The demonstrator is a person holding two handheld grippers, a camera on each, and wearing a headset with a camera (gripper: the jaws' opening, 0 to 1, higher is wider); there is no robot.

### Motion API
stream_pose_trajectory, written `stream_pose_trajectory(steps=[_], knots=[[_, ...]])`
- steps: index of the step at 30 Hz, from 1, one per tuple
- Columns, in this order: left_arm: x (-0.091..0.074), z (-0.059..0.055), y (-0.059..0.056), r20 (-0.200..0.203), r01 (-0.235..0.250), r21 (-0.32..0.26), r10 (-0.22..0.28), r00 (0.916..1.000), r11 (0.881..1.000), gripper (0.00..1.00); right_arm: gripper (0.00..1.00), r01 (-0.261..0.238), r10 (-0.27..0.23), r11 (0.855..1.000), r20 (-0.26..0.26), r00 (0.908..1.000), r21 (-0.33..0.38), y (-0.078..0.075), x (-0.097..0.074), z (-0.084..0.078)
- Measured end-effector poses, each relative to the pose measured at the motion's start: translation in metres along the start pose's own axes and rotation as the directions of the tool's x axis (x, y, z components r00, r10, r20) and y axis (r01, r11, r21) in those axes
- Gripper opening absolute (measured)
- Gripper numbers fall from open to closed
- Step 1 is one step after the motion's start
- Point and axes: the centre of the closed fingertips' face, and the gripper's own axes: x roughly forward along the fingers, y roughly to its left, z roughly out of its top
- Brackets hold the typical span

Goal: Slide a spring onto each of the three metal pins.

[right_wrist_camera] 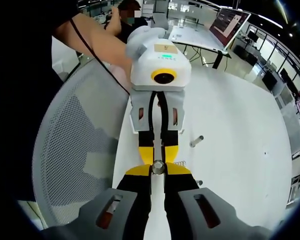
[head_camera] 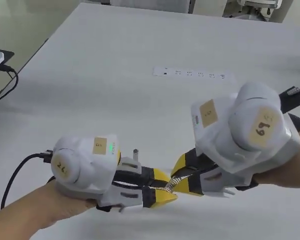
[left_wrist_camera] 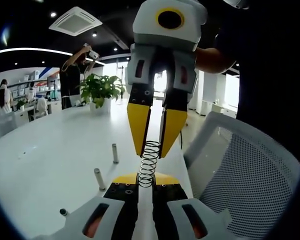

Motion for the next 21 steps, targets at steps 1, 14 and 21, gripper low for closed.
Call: stream_pose_trajectory(steps=[1, 14, 21], knots=[[0.0, 0.0, 0.0, 0.001, -0.001, 0.001, 0.001, 1.0, 1.0, 0.01, 0.05, 0.001, -0.001, 1.0, 0.0, 1.0, 0.0, 0.0, 0.0, 0.0], [-0.011, 0.006, 0.012, 0.019, -0.036, 0.004, 0.036, 0.9992, 0.999, 0.02, 0.05, 0.017, -0.017, 1.0, 0.006, 0.9998, -0.01, -0.011, -0.002, 0.008], [-0.012, 0.006, 0.012, 0.02, -0.041, 0.01, 0.041, 0.999, 0.999, 0.02, 0.05, 0.011, -0.011, 1.0, -0.008, 0.9999, -0.018, -0.011, -0.001, 0.01]])
